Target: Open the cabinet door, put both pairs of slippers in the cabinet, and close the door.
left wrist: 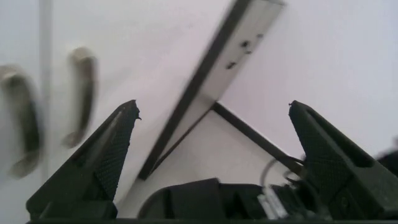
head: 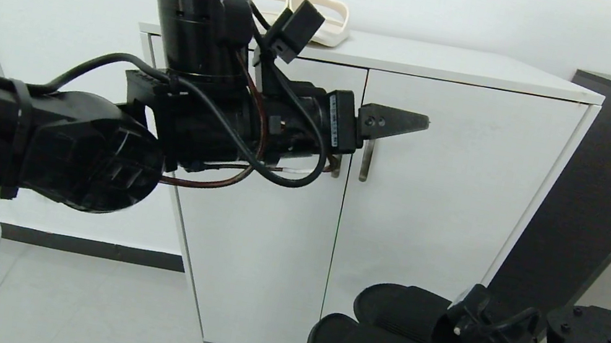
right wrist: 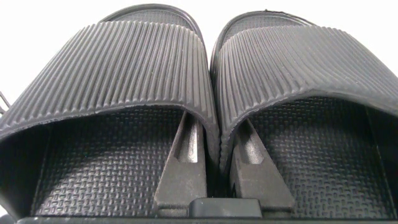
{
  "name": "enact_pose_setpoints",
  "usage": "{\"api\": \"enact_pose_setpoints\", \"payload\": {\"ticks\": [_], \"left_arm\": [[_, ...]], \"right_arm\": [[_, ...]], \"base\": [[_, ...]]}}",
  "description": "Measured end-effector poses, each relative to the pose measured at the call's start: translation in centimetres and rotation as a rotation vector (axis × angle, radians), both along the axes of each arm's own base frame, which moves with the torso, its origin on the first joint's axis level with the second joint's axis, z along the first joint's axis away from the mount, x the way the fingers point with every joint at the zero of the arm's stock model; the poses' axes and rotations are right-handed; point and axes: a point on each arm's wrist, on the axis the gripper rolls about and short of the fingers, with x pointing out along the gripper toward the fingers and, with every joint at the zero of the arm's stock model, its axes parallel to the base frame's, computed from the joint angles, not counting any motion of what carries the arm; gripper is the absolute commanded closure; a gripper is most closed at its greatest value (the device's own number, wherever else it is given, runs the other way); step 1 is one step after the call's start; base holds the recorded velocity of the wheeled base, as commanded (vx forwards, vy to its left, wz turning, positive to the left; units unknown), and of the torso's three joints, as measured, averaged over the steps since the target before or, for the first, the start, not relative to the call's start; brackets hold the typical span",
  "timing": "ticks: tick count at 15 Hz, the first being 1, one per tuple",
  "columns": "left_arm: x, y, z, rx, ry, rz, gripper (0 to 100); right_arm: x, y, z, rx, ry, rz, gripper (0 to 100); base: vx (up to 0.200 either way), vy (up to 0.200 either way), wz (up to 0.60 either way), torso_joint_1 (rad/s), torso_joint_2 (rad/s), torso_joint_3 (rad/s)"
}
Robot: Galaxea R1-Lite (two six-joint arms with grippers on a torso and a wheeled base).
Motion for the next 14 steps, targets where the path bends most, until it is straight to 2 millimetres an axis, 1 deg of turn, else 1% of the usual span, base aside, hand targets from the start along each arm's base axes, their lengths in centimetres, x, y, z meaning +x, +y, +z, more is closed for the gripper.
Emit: {"api": "enact_pose_setpoints", "payload": {"ticks": [5, 14], "left_arm": [[1.1, -0.6, -0.8, 0.017, 0.023, 0.052, 0], [2.7, -1.5, -1.3, 0.046, 0.044, 0.125, 0]], "right_arm": [[0.0, 0.0, 0.0, 0.0, 0.001, 0.0, 100], [0.0, 0.0, -0.1, -0.003, 0.002, -0.003, 100]], "base": [[0.0, 0.0, 0.0, 0.0, 0.0, 0.0], [0.0, 0.0, 0.0, 0.0, 0.0, 0.0]]}}
